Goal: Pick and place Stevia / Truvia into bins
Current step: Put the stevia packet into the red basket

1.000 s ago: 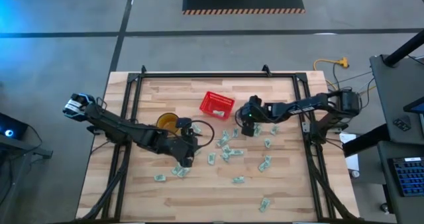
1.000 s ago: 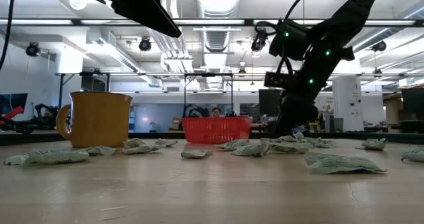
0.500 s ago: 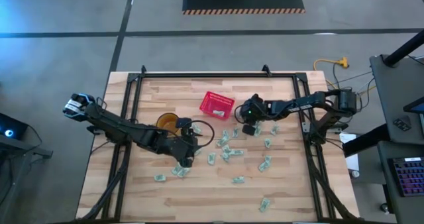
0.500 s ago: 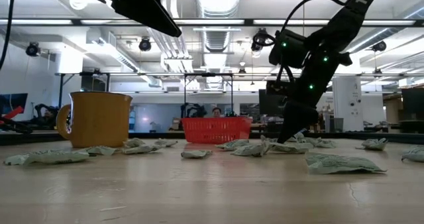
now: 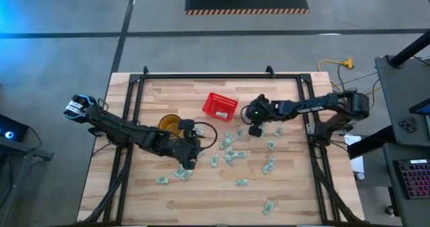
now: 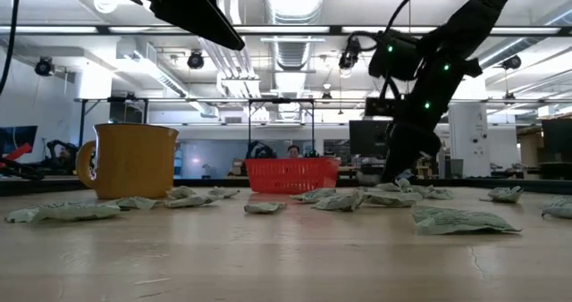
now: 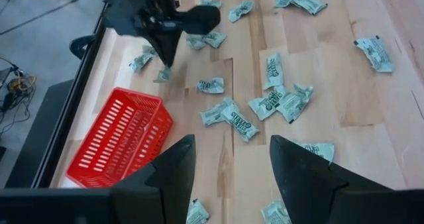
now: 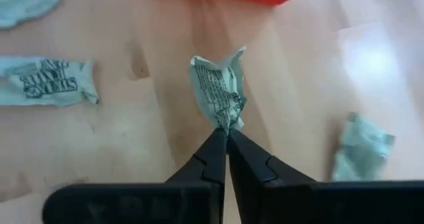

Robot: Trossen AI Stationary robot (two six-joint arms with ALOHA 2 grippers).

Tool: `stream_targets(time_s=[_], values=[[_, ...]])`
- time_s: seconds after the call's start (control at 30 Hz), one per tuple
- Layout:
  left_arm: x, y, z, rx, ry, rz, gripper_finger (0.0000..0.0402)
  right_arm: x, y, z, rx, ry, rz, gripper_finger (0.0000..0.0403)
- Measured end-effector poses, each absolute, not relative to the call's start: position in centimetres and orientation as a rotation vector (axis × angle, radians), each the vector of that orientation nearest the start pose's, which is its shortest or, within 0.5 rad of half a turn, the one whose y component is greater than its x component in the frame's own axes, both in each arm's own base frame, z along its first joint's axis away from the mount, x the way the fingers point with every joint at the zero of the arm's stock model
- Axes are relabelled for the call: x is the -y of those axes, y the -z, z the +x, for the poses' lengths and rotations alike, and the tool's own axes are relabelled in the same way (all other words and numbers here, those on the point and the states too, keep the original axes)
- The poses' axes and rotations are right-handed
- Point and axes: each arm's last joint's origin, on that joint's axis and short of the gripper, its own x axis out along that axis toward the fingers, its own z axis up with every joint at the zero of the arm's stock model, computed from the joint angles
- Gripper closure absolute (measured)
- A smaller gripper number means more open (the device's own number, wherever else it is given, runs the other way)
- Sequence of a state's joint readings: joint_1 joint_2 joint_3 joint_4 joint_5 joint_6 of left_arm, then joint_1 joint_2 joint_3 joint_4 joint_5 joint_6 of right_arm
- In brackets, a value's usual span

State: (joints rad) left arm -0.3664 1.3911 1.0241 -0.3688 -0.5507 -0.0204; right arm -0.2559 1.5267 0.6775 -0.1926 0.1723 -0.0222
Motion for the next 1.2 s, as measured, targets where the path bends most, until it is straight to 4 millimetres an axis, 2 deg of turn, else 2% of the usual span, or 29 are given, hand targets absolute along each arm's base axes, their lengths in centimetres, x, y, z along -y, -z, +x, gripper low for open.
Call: stream_targets(time_s=[0.2,0.33,0.47,0.77,0.9,1.03,1.2], values=[[9.0,-26.9,27.8,-0.659,-0.183,0.307,0.0223,6.7,-17.1,25.5,-0.866,0.551,-0.071,0.0394],[9.0,-26.9,27.8,-0.658,-0.187,0.309,0.0223,6.8,-18.4,26.8,-0.694,0.492,-0.125,0.0394],[9.0,-26.9,27.8,-0.657,-0.188,0.309,0.0223,7.2,-18.6,28.3,-0.597,0.439,-0.163,0.0394],[9.0,-26.8,27.7,-0.66,-0.188,0.31,0.0223,9.0,-16.8,31.9,-0.684,0.432,-0.186,0.0392],[9.0,-26.5,27.6,-0.671,-0.188,0.315,0.0223,9.4,-16.6,33.0,-0.742,0.413,-0.212,0.0365],[8.9,-26.1,27.5,-0.686,-0.188,0.323,0.0223,9.5,-17.3,33.3,-0.81,0.401,-0.211,0.0319],[8.5,-24.8,27.2,-0.72,-0.213,0.328,0.0224,8.8,-19.2,32.3,-0.885,0.352,-0.183,0.0278]])
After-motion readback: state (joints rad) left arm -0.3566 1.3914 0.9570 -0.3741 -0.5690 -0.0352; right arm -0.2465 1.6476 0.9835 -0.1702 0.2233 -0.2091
